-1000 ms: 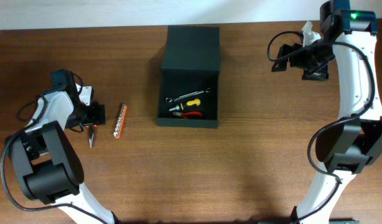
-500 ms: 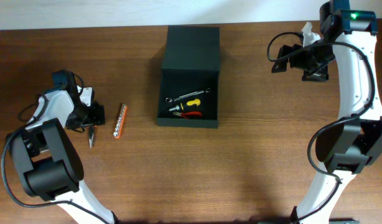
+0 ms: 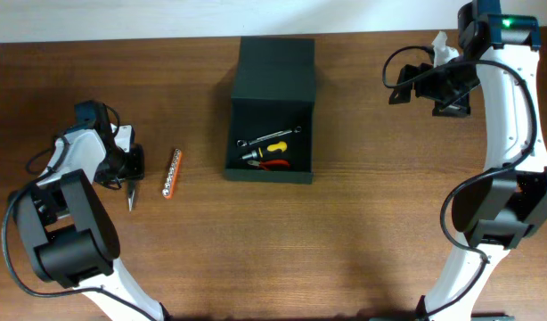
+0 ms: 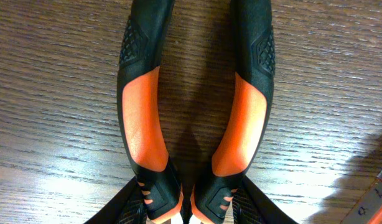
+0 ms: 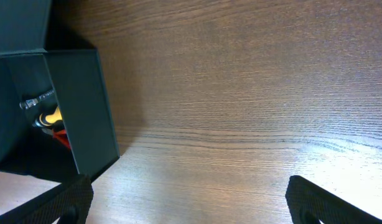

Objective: Pack container
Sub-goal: 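Lower left gripper onto the orange-black pliers and close on them, then lift the pliers with left gripper and carry them into the box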

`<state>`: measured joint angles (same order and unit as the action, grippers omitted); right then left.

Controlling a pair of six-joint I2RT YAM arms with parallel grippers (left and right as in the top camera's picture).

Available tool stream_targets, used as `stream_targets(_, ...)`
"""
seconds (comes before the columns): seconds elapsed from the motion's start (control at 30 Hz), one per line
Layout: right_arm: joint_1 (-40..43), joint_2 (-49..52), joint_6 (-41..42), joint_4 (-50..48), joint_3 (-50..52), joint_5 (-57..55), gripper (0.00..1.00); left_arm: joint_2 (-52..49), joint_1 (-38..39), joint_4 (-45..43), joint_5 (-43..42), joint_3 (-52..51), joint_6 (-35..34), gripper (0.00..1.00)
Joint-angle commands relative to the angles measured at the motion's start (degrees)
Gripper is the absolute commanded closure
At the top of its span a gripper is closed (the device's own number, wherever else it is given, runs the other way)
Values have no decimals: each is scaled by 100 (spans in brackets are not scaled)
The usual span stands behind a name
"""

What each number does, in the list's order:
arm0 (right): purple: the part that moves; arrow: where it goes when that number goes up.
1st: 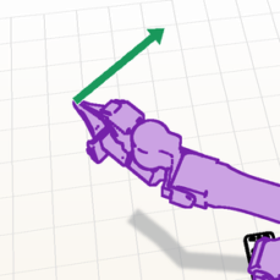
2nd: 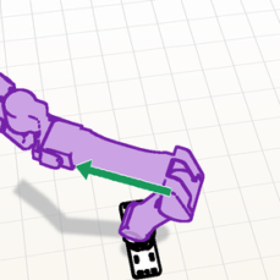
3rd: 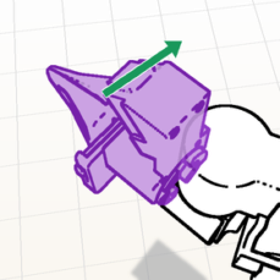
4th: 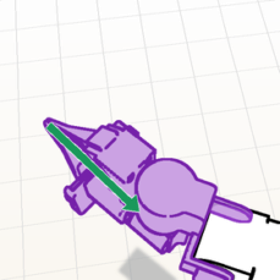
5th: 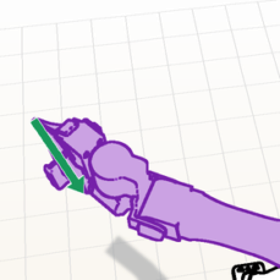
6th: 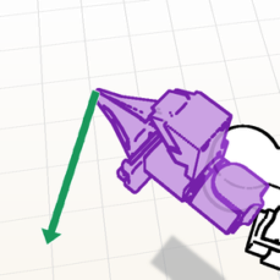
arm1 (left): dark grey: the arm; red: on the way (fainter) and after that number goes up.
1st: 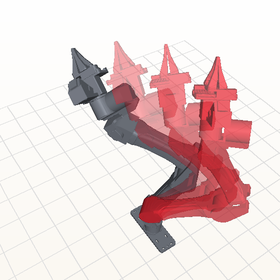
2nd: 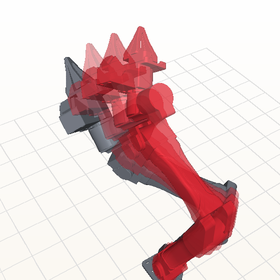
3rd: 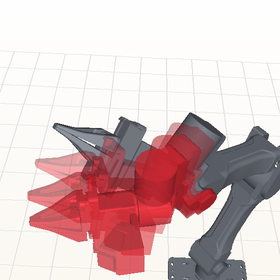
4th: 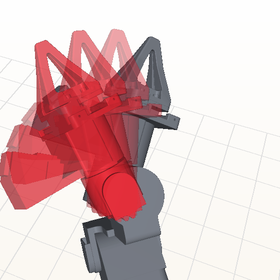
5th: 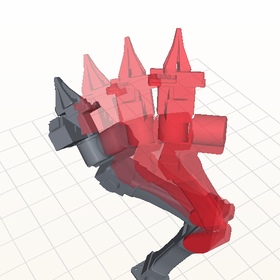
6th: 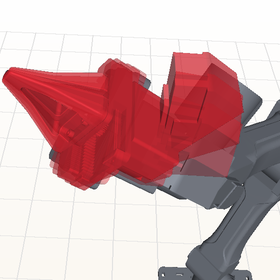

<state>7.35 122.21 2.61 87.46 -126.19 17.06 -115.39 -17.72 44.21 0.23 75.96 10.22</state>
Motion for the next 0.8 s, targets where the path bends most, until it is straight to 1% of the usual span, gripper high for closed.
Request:
stream_targets(0.0, -20, 13, -17, 17, 31, 33, 1, -245, -24, 129, 107, 127, 61, 98)
stream_targets(0.13, -20, 15, -17, 17, 31, 33, 1, -245, -24, 496, 109, 535, 170, 98)
stream_targets(0.4, -20, 13, -17, 17, 31, 33, 1, -245, -24, 1360, 109, 1589, 175, 98)
stream_targets(0.53, -20, 13, -17, 17, 31, 33, 1, -245, -20, 1641, 107, 2009, 192, 98)
stream_targets(0.63, -20, 15, -17, 17, 31, 33, 1, -243, 4, 1930, 105, 2380, 284, 98)
stream_targets(0.77, -20, 15, -15, 17, 31, 35, 1, -229, 173, 2417, 101, 3119, 535, 98)
